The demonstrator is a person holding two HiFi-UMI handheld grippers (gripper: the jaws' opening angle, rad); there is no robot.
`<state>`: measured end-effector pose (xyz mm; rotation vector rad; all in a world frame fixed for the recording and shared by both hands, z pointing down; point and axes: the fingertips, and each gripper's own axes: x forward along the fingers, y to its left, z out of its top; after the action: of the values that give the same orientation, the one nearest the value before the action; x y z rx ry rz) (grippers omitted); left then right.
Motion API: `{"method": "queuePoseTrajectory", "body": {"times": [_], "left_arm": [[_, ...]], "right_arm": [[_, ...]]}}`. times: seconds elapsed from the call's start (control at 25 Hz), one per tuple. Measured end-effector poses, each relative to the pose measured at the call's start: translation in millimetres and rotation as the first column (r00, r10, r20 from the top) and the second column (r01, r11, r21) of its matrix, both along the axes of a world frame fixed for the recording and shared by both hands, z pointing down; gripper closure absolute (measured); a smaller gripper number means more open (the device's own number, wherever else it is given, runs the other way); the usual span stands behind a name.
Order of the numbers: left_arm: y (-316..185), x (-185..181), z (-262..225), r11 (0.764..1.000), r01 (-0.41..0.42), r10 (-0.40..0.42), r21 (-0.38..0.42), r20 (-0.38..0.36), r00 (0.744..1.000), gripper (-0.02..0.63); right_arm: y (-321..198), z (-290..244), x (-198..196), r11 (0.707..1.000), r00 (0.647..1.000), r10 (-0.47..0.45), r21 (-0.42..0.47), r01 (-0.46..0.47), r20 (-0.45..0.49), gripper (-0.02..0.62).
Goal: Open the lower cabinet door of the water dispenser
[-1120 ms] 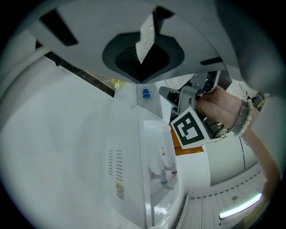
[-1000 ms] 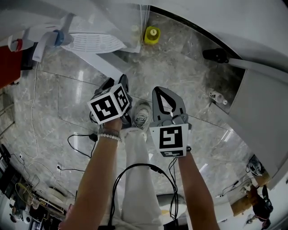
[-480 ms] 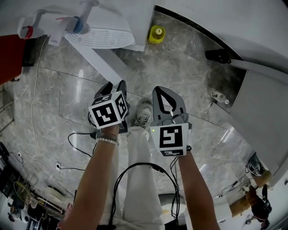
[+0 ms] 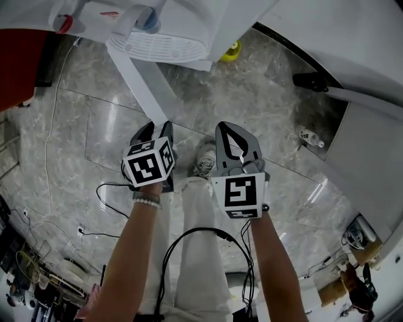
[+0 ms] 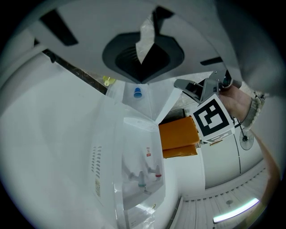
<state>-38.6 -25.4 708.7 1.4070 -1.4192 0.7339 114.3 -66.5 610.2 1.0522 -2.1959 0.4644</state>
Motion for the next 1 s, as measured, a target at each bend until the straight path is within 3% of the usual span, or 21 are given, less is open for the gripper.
{"method": "queuePoseTrajectory", "body": {"times": [1.0], "left_arm": [[50.2, -97.4, 0.1, 0.996, 0.087, -0.086, -0.006, 0.058, 0.995, 0.417]], "right_arm": [[23.1, -2.3, -51.4, 0.998, 0.998, -0.055, 0.001, 0.055, -0.035, 0.591]]}}
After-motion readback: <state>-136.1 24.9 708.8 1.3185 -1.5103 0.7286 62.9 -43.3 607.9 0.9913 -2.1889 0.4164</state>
